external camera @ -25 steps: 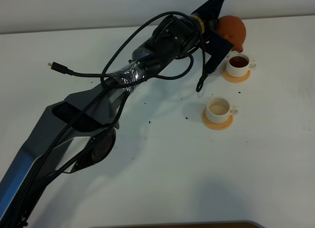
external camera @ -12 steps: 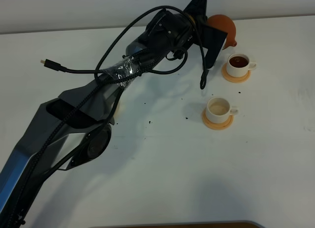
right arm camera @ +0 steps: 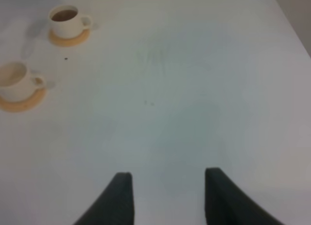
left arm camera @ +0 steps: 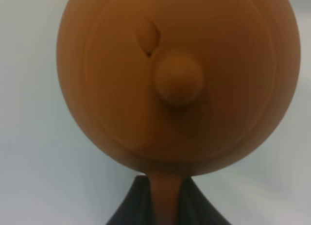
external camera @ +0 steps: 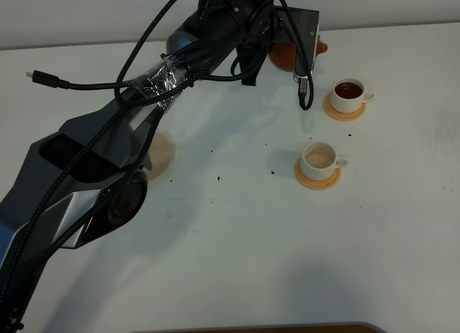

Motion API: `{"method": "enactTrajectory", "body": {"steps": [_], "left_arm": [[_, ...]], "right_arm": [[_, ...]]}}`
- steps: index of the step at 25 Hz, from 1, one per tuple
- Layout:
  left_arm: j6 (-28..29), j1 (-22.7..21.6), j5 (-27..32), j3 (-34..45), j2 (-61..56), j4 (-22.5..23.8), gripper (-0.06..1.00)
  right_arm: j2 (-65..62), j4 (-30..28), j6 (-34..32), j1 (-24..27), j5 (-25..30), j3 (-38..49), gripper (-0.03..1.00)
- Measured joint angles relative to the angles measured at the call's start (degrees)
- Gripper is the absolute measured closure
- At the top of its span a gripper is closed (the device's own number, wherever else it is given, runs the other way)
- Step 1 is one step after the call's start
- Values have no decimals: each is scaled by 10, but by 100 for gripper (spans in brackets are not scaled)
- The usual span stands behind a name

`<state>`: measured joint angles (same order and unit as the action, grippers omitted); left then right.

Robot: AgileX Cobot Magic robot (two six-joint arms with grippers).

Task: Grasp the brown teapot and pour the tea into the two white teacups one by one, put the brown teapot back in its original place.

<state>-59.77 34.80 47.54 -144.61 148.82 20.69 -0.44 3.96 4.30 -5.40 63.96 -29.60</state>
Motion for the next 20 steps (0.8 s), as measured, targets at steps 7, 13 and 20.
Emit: {"method": "enactTrajectory", "body": {"steps": [7, 13, 20], "left_arm": [[86, 2, 120, 0, -11, -32, 80], [171, 3, 177, 0, -11, -99, 80], [262, 4, 199, 0, -10, -113, 80]], "right_arm": [[0, 5, 0, 0, 0, 0, 59], [0, 6, 0, 0, 0, 0, 59], [0, 6, 0, 0, 0, 0, 59]]}}
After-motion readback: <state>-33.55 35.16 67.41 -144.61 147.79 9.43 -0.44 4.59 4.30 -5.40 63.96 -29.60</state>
